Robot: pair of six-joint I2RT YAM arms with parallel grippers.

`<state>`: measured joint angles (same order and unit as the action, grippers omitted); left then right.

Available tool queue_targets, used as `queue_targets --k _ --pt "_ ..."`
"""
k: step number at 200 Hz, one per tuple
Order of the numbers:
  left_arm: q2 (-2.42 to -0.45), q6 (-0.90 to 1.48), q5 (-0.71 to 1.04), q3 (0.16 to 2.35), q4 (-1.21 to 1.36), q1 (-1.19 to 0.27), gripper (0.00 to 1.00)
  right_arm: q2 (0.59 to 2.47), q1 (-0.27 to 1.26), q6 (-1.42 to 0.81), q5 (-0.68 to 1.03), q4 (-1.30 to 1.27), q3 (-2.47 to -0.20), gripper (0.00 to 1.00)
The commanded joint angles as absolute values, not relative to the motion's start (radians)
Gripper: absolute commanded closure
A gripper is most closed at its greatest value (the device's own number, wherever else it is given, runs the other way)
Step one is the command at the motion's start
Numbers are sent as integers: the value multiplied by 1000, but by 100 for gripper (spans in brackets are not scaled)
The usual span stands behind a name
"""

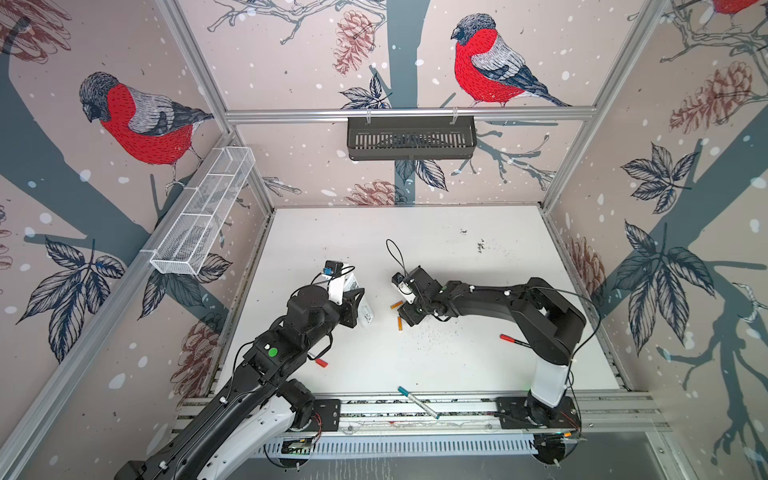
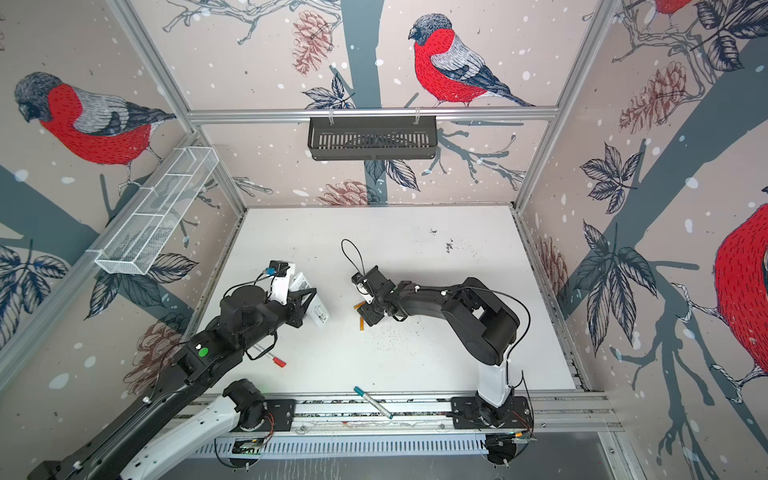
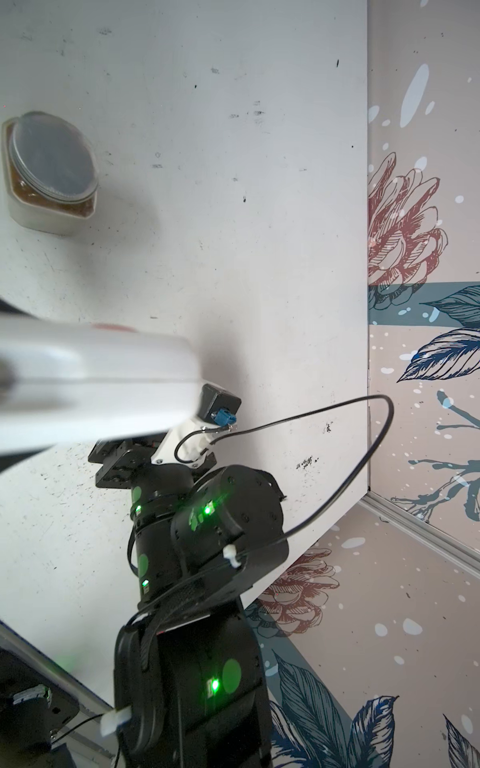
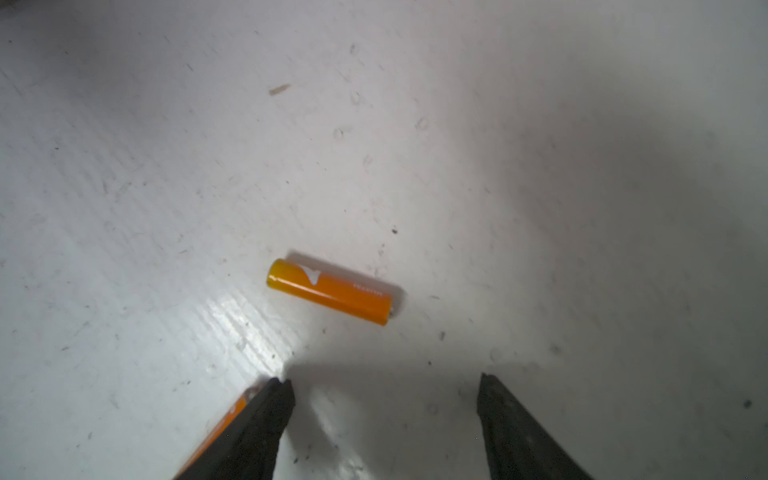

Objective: Load the batteries into the remote control
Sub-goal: 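Grasp an orange battery upright with the right gripper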

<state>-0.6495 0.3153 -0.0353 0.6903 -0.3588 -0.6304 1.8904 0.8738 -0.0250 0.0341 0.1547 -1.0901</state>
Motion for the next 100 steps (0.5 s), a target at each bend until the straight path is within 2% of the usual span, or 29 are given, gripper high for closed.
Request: queue_targets --k 1,56,88,100 --pt "-644 313 -52 688 -349 -628 100 1931 873 164 101 245 -1121 26" --pt "-640 316 -64 687 -354 -628 100 2058 811 351 166 366 -1265 28" --pt "-641 315 -73 687 -355 -627 100 2100 799 394 207 422 -1337 35" --pt "-643 314 -74 688 -357 -626 100 2113 799 399 208 437 -1355 41"
